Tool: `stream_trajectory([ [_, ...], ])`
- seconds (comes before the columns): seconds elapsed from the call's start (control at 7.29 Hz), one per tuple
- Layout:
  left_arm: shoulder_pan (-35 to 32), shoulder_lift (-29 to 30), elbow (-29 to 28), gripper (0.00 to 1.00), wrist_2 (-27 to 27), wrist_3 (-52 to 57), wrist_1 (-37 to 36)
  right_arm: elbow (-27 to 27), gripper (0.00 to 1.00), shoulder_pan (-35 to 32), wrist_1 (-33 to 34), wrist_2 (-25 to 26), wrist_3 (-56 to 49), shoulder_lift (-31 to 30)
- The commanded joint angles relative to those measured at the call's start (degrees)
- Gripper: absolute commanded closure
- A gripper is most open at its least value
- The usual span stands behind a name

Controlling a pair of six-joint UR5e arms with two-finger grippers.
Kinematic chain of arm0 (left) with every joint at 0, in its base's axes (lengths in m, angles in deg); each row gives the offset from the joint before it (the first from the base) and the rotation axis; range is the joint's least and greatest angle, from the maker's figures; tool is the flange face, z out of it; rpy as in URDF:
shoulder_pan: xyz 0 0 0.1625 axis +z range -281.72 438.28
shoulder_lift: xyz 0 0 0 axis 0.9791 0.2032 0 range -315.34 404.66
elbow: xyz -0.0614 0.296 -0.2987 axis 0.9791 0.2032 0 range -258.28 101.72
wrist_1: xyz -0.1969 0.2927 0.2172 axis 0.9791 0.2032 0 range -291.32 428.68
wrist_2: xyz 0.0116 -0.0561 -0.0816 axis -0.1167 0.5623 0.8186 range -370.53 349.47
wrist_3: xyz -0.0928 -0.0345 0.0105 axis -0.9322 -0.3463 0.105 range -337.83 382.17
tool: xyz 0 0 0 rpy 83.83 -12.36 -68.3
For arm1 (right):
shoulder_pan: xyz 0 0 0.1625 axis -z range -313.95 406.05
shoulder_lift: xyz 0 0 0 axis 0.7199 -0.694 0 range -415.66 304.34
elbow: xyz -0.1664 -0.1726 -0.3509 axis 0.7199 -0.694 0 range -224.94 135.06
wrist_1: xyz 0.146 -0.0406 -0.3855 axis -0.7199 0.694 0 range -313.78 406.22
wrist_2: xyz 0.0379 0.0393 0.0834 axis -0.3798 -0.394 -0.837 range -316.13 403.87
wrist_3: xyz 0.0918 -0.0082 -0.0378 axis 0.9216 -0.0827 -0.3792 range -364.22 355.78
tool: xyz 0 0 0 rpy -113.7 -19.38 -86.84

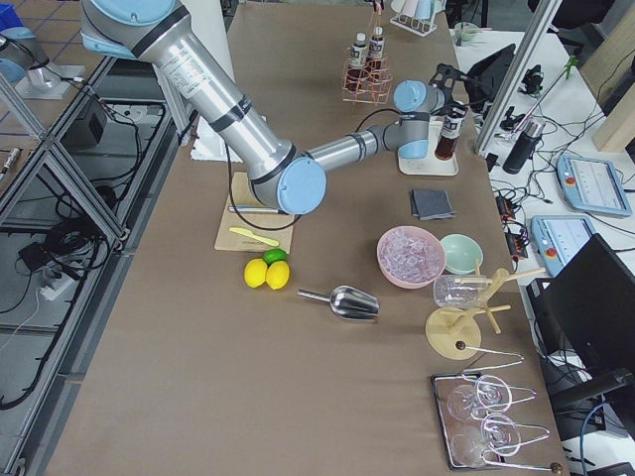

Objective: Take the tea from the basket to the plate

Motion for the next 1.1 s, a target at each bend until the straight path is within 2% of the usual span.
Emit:
stream_trajectory([
  [0.0,-11.3,-5.7,-10.9,1.0,3.6,14.6,9.6,-2.1,1.0,3.4,-2.2,3.4,1.4,0.2],
  [0.14,-14.2,-8.4,-16.5,1.0,3.6,17.3,17.6,-3.7,1.0,5.1,-5.3,6.3,3.3,0.1],
  [0.27,-16.9,-9.3,-21.3,1.0,3.7,18.6,22.9,-4.1,1.0,5.7,-5.5,6.7,3.3,0.0],
  [0.55,-19.7,-10.1,-27.2,1.0,3.7,22.4,26.5,-4.1,1.0,6.1,-5.6,7.3,3.3,0.0],
  [0.96,-21.1,-11.8,-35.2,1.0,3.5,22.4,37.9,-4.0,1.0,6.4,-5.7,7.5,3.2,-0.1],
])
